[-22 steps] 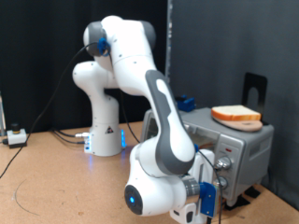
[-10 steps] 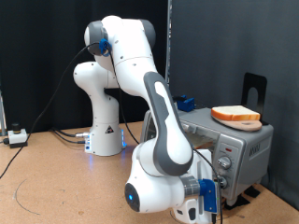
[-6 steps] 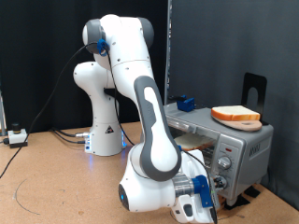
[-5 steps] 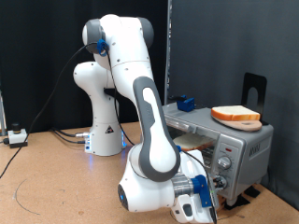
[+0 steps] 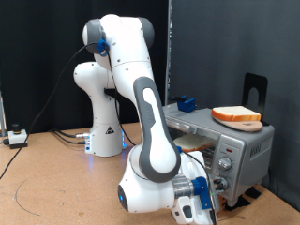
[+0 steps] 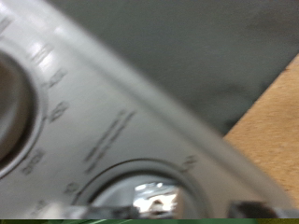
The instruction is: Make a piece of toast with the oven
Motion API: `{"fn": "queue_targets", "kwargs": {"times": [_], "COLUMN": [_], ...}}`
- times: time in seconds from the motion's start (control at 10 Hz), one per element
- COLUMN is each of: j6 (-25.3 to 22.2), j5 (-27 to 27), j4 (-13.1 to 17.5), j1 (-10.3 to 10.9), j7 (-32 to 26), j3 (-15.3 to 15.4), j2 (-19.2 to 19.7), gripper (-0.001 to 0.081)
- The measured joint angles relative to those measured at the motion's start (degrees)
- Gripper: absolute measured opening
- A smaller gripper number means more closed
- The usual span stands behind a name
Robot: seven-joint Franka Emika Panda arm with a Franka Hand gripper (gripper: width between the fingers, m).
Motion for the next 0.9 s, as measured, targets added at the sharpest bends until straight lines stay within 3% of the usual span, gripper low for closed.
{"fn": "queue_targets", "kwargs": {"times": [0.1, 0.2, 0.3, 0.4, 0.6, 0.9], "j6": [0.66, 0.63, 0.12, -1.24, -4.14, -7.37], "j5": [-0.1, -0.72, -2.03, -4.07, -8.44, -13.58], "j4": [0.63, 1.35, 2.24, 3.31, 5.43, 7.34], "j1": [-0.02, -0.14, -0.31, -0.76, -1.93, -3.25], "j7": [1.11, 2.81, 5.72, 9.85, 16.55, 21.14], "j3": [-0.3, -0.75, -1.49, -2.4, -4.38, -7.16], "j2": [0.0, 0.0, 0.0, -0.03, -0.32, -2.19], "gripper": [0.0313, 0.0313, 0.0496, 0.0496, 0.0772, 0.0807]}}
